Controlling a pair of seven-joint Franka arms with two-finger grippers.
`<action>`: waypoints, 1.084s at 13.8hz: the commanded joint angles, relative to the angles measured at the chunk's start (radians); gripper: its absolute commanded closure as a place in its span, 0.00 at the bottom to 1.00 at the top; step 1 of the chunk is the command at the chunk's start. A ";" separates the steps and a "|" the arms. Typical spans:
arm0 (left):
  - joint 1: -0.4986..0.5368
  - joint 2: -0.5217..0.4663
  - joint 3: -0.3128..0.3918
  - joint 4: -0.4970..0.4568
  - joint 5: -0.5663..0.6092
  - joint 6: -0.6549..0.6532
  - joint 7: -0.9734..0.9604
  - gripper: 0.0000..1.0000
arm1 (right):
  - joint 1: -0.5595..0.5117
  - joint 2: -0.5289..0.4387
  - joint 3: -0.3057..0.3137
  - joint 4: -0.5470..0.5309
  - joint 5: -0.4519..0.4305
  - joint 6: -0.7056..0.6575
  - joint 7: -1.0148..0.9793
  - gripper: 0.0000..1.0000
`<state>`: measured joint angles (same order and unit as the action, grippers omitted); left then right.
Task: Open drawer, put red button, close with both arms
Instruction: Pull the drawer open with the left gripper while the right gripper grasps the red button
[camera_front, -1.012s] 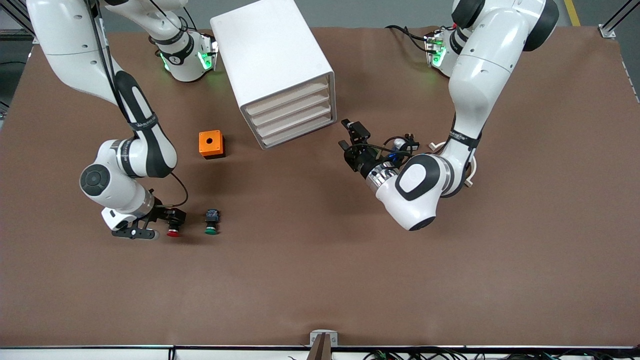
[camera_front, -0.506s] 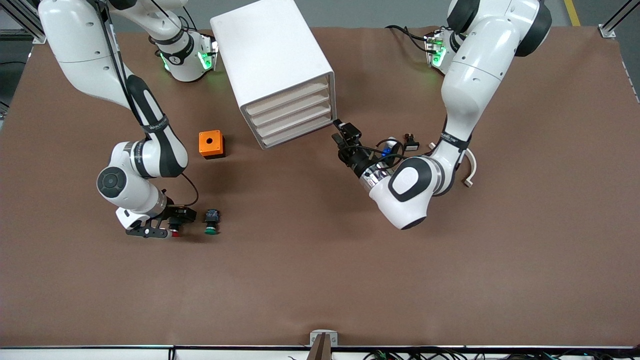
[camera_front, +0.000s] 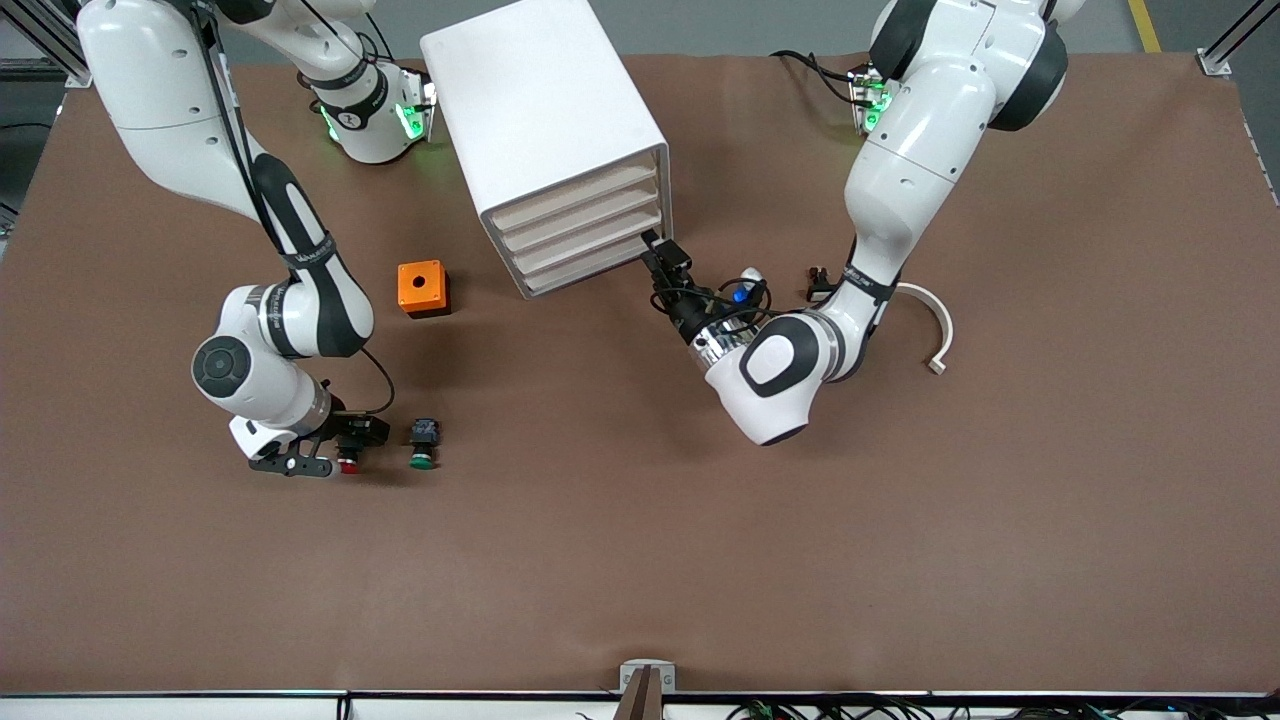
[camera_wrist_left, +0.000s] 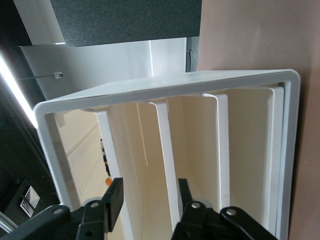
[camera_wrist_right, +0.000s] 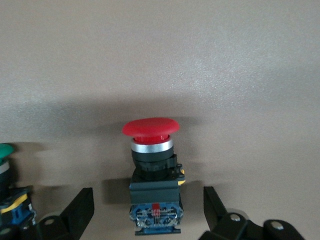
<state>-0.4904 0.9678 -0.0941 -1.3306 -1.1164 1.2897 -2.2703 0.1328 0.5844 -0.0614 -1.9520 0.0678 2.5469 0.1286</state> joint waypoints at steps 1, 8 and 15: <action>-0.042 0.019 0.005 0.019 -0.029 0.003 -0.025 0.51 | -0.007 0.008 0.005 0.007 0.007 -0.004 0.006 0.25; -0.134 0.040 0.007 0.013 -0.045 0.037 -0.025 0.55 | -0.004 0.000 0.005 0.008 0.007 -0.007 0.006 0.99; -0.174 0.049 0.005 0.010 -0.049 0.057 -0.040 0.80 | 0.002 -0.118 0.005 0.071 0.012 -0.279 0.110 1.00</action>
<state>-0.6501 1.0105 -0.0944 -1.3299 -1.1428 1.3322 -2.2799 0.1334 0.5329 -0.0605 -1.8659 0.0686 2.3244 0.1869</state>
